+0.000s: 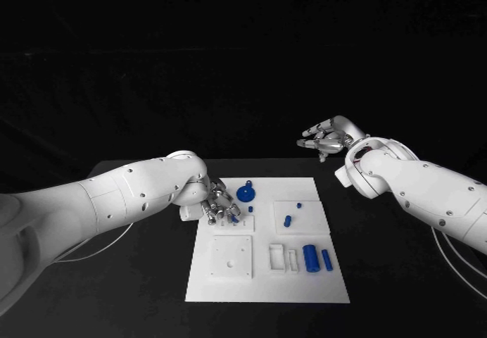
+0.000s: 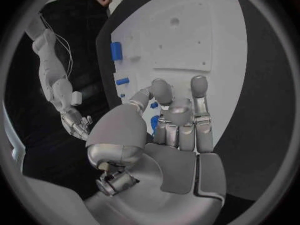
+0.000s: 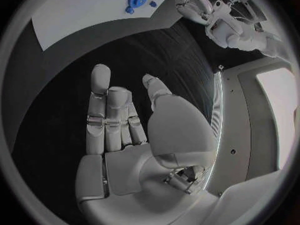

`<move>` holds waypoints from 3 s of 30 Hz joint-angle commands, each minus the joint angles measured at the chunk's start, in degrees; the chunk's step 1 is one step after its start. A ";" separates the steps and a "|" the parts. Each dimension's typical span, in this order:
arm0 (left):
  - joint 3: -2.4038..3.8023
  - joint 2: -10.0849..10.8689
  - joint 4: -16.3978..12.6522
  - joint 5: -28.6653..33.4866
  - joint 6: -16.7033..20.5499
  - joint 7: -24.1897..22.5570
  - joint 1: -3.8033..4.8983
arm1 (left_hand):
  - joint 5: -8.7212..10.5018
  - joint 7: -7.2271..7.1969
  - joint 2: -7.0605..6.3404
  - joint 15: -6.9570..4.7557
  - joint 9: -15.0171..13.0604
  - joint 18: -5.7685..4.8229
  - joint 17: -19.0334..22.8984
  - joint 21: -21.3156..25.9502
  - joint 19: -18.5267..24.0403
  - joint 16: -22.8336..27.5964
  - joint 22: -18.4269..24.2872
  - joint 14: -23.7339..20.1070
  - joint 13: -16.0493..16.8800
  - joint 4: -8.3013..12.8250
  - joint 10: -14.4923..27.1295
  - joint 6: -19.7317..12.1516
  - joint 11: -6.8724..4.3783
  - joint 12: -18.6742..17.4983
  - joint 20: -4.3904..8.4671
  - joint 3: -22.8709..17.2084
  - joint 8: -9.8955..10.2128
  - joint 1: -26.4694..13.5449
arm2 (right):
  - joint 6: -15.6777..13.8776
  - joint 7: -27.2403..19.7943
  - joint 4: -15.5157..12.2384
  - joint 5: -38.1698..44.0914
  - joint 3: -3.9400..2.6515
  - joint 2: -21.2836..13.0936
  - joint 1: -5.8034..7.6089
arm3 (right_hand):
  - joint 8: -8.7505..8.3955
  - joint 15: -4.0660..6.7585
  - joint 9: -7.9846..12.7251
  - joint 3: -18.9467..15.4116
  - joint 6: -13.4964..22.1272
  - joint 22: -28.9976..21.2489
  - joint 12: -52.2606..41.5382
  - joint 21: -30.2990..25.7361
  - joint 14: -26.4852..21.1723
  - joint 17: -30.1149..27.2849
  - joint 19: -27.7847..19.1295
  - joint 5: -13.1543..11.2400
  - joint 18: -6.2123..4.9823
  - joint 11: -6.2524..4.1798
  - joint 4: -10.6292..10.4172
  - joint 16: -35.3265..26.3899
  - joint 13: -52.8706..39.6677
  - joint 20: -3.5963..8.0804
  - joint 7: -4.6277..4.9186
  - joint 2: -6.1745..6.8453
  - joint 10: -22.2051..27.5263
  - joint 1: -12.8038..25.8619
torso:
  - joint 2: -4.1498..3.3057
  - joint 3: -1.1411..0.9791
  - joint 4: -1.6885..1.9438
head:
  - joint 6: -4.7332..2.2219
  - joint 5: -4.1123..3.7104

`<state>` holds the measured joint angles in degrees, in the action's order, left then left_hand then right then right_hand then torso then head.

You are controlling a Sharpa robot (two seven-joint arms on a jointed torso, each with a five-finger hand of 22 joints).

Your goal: Assemble the parts on the task board

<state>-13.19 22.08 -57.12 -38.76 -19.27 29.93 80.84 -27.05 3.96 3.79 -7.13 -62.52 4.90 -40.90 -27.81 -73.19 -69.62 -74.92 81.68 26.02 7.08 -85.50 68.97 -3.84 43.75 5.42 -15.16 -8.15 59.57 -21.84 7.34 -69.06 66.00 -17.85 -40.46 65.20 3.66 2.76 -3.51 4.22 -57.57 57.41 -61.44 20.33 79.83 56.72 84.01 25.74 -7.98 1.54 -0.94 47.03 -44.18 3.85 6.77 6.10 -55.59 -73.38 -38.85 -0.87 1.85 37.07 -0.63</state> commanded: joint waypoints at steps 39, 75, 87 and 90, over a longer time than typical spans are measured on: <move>-0.16 -4.39 4.70 -8.79 -5.20 -0.29 0.32 | -0.25 -7.30 1.89 -0.09 -0.51 -1.05 -0.52 -0.04 0.22 -0.57 -1.12 -0.28 -0.05 2.09 -1.09 7.91 -1.87 0.36 -0.05 -1.27 0.00 1.98 | 0.76 -0.53 -0.08 0.05 -0.02 0.67 -0.16 | -0.14 -0.03 -0.02 0.24 0.04 0.09 -0.21 -0.23 -0.37 -0.04 1.93 0.24 -0.76 -0.20 0.04 -0.35 0.05 -0.10 0.07 -0.07 0.22 0.44 | 0.05 0.00 0.15 | 0.90 -0.33; -0.28 -5.34 5.25 -8.85 -7.10 -1.05 -0.46 | -0.12 -7.30 1.93 -0.10 -0.66 -1.08 -0.44 -0.06 0.24 -0.61 -1.11 -0.30 -0.10 2.11 -1.08 7.90 -1.87 0.39 -0.02 -1.21 0.01 2.02 | 0.77 -0.53 -0.03 0.05 -0.02 0.95 -0.21 | -0.15 -0.02 -0.01 0.30 0.21 0.32 -0.22 -0.35 -0.37 -0.01 1.98 0.31 -0.78 -0.19 0.19 -0.29 0.06 -0.09 0.10 -0.12 0.23 0.50 | 0.10 0.04 0.18 | 1.19 -0.57; -0.30 -5.30 5.40 -9.44 -8.49 -1.83 -0.55 | 0.03 -7.28 1.87 -0.07 -0.78 -1.14 -0.30 -0.03 0.32 -0.58 -1.10 -0.39 -0.15 2.23 -1.08 7.86 -1.84 0.40 0.00 -1.14 0.09 2.12 | 0.80 -0.58 0.04 0.05 -0.02 1.05 -0.24 | -0.15 -0.02 -0.01 0.30 0.21 0.32 -0.22 -0.35 -0.37 -0.01 1.98 0.31 -0.78 -0.19 0.19 -0.29 0.06 -0.09 0.10 -0.12 0.23 0.50 | 0.13 0.01 0.19 | 1.32 -0.64; -0.30 -5.28 5.49 -9.50 -8.57 -1.86 -0.55 | 0.18 -7.27 1.91 -0.06 -0.77 -1.15 -0.22 -0.02 0.32 -0.54 -1.11 -0.41 -0.17 2.22 -1.08 7.86 -1.83 0.38 -0.01 -1.06 0.14 2.16 | 0.81 -0.60 0.05 0.05 -0.02 1.05 -0.25 | -0.15 -0.02 -0.01 0.30 0.21 0.32 -0.22 -0.35 -0.37 -0.01 1.98 0.31 -0.78 -0.19 0.19 -0.29 0.06 -0.09 0.10 -0.12 0.23 0.50 | 0.13 0.01 0.19 | 1.32 -0.64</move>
<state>-13.43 16.92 -51.64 -47.87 -26.31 28.89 80.47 -26.79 3.97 3.80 -7.14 -63.28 4.90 -41.17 -27.81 -73.19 -69.89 -74.91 81.46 25.92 7.47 -85.50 68.98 -3.84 43.97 5.43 -14.77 -7.94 59.58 -21.62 7.29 -68.99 65.94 -17.84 -39.46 64.99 3.66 2.76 -3.51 4.38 -57.56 57.67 -61.44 20.31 79.83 56.74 84.02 25.74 -8.20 1.54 -0.79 47.03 -44.20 3.85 6.77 6.10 -55.59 -73.38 -38.74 -0.86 2.03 38.38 -1.24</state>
